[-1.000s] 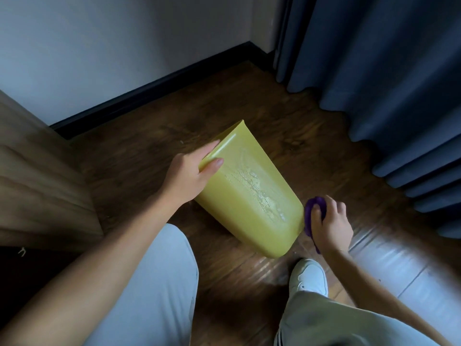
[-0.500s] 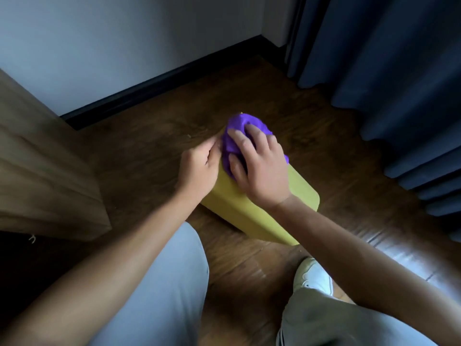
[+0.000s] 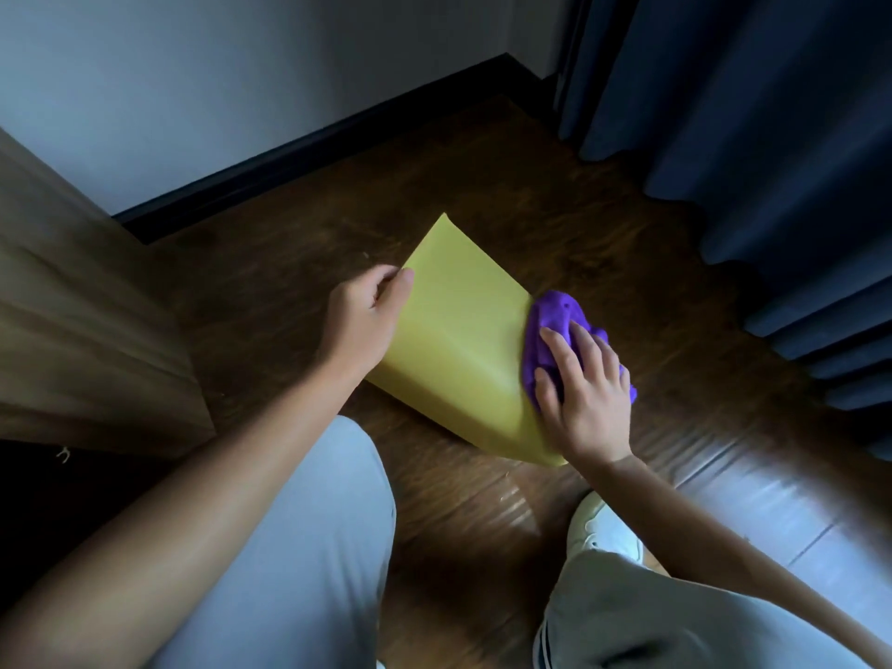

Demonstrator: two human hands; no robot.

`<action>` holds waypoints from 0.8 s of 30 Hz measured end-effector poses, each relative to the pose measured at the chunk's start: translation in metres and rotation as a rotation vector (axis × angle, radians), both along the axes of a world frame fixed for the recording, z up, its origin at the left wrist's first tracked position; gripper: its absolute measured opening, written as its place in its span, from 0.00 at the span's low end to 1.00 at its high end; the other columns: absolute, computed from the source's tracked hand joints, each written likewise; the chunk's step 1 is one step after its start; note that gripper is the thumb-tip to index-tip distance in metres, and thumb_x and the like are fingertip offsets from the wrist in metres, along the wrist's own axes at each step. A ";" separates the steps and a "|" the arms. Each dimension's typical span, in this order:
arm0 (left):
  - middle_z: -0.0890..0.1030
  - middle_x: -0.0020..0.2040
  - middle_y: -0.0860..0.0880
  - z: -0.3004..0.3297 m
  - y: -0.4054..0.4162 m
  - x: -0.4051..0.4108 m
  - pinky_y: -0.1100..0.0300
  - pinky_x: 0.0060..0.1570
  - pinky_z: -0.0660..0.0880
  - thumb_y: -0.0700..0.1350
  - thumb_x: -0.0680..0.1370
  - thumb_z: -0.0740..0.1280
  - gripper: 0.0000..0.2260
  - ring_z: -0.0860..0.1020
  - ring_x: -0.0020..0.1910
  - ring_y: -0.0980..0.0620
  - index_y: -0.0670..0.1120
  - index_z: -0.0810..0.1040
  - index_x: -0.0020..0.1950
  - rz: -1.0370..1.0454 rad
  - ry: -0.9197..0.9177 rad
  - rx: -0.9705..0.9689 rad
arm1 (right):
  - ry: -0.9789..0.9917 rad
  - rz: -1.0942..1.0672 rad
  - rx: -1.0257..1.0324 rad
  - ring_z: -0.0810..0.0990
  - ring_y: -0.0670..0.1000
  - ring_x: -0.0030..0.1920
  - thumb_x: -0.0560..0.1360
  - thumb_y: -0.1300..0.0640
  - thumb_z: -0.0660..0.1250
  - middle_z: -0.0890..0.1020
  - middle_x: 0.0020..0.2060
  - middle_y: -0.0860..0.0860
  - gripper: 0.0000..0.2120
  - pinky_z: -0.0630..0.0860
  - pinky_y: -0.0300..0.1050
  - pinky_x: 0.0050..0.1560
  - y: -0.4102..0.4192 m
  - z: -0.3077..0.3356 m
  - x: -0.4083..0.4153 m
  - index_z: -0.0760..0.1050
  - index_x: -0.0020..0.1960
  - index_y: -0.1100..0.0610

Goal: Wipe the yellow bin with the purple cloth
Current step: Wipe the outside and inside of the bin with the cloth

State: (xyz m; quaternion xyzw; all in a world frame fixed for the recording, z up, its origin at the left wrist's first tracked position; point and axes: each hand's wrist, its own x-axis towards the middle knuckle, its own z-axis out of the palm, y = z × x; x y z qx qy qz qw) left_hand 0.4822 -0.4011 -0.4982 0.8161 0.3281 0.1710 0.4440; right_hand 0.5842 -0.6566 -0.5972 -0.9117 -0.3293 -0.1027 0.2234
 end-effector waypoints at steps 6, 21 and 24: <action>0.77 0.37 0.35 -0.005 0.007 -0.008 0.52 0.34 0.67 0.53 0.84 0.60 0.22 0.70 0.33 0.45 0.36 0.75 0.43 -0.038 0.032 0.019 | 0.139 -0.160 0.027 0.76 0.64 0.60 0.82 0.46 0.60 0.76 0.66 0.60 0.23 0.78 0.58 0.54 -0.045 -0.024 0.007 0.71 0.74 0.53; 0.78 0.41 0.44 -0.003 -0.018 0.028 0.55 0.44 0.69 0.51 0.85 0.61 0.16 0.74 0.42 0.51 0.43 0.78 0.43 0.065 -0.044 -0.267 | -0.182 0.370 0.174 0.82 0.59 0.54 0.78 0.46 0.70 0.80 0.61 0.58 0.21 0.80 0.50 0.48 0.059 0.097 -0.001 0.79 0.68 0.52; 0.81 0.42 0.42 -0.003 -0.021 0.031 0.54 0.45 0.73 0.49 0.85 0.61 0.16 0.77 0.42 0.50 0.38 0.80 0.48 0.113 -0.070 -0.317 | -0.186 0.435 0.072 0.79 0.60 0.49 0.79 0.46 0.68 0.80 0.62 0.57 0.20 0.77 0.52 0.46 0.078 0.079 -0.018 0.78 0.70 0.48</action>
